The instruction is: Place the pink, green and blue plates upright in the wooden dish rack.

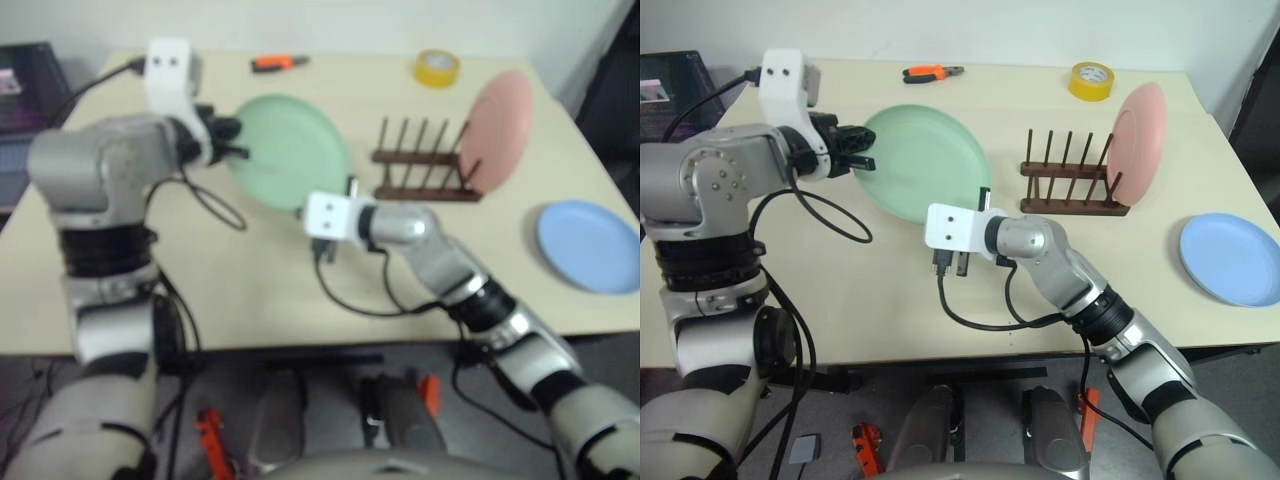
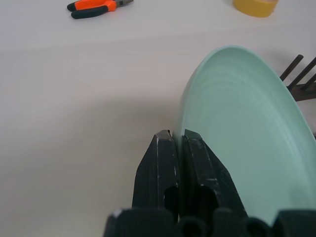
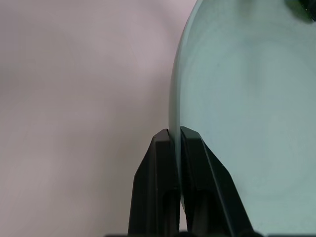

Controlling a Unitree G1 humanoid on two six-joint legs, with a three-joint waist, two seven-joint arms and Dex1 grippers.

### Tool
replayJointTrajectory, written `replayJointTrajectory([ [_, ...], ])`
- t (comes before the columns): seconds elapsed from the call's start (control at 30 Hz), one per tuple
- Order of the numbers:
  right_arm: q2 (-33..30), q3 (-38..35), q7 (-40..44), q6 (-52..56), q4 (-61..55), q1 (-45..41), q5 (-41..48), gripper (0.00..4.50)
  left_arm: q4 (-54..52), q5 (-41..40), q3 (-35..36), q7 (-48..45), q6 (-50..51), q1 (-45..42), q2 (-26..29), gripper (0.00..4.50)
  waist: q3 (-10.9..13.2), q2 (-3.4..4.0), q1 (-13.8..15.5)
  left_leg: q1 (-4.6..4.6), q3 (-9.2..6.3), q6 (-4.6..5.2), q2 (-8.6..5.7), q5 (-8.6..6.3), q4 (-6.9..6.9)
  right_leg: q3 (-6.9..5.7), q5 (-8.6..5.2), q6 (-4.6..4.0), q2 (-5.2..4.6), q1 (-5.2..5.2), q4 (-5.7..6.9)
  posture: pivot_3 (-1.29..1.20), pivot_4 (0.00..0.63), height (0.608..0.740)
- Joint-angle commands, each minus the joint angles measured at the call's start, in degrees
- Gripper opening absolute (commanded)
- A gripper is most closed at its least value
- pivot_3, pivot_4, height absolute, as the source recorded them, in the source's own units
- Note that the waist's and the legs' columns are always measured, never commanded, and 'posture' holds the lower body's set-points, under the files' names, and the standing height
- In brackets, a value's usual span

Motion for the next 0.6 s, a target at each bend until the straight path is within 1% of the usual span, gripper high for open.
replayJointTrajectory([
  [0.03,0.56,-4.11,-1.63,-2.61,-1.30,-1.02,0.05,0.00,-1.59,-1.41,0.24,-1.86,-0.37,-1.94,0.35,0.77,0.00,0.00,0.00,0.00,-0.02,0.00,0.00,0.00,0.00,-0.01,0.00,0.00,0.00,0.00,0.00,0.00,0.150,0.740],
  [0.17,1.10,-4.36,-1.80,-4.28,0.08,-1.35,-0.64,0.00,-2.60,-1.94,0.22,-2.66,0.58,-2.28,1.03,2.15,0.00,0.00,0.00,0.00,-0.02,-0.02,0.00,0.01,0.00,-0.01,0.00,0.00,0.00,0.01,0.00,0.00,0.150,0.740],
  [0.27,1.42,-4.42,-1.88,-5.46,1.21,-1.94,-0.88,0.00,-3.90,-2.67,-0.33,-4.65,1.39,-2.54,3.12,3.23,0.00,0.00,-0.03,0.00,-0.01,-0.02,0.00,0.01,0.00,0.00,0.00,0.00,0.00,0.00,0.00,0.00,0.150,0.740],
  [0.33,1.94,-4.88,-1.88,-6.37,2.25,-2.59,-0.46,0.00,-4.98,-3.83,0.31,-8.28,0.01,-3.31,7.53,3.90,0.02,-0.01,-0.18,0.00,-0.02,-0.02,0.01,0.01,-0.02,0.00,0.00,-0.01,0.01,-0.01,0.00,0.00,0.150,0.740],
  [0.43,2.82,-6.76,-1.35,-6.59,2.92,-2.85,1.56,0.00,-6.68,-6.94,3.57,-15.66,-4.33,-3.78,15.02,3.90,0.04,-0.02,-0.86,0.00,-0.03,-0.03,0.03,0.01,-0.07,0.01,-0.02,-0.05,0.04,-0.06,0.00,0.00,0.150,0.740],
  [0.47,2.96,-7.31,-1.10,-6.62,2.96,-2.80,2.01,0.00,-6.97,-7.62,4.11,-17.04,-5.40,-3.55,16.48,3.90,0.04,-0.02,-1.03,-0.01,-0.03,-0.05,0.04,0.01,-0.12,0.00,-0.02,-0.09,0.04,-0.06,-0.02,0.00,0.150,0.740],
  [0.53,3.08,-9.81,-0.20,-6.84,3.01,-2.73,4.48,0.00,-10.01,-9.32,7.03,-22.02,-11.68,0.56,19.12,3.90,0.04,-0.02,-1.21,0.00,-0.05,-0.07,0.03,0.00,-0.17,-0.02,-0.05,-0.14,0.00,-0.05,-0.02,0.00,0.150,0.740],
  [0.6,3.06,-14.13,0.93,-5.14,2.47,-3.08,8.85,0.00,-14.75,-10.94,10.44,-28.30,-19.33,7.39,20.55,3.90,0.05,0.01,-1.28,0.04,-0.04,-0.08,0.06,-0.01,-0.23,-0.02,-0.07,-0.18,-0.11,-0.02,-0.06,0.00,0.150,0.740],
])
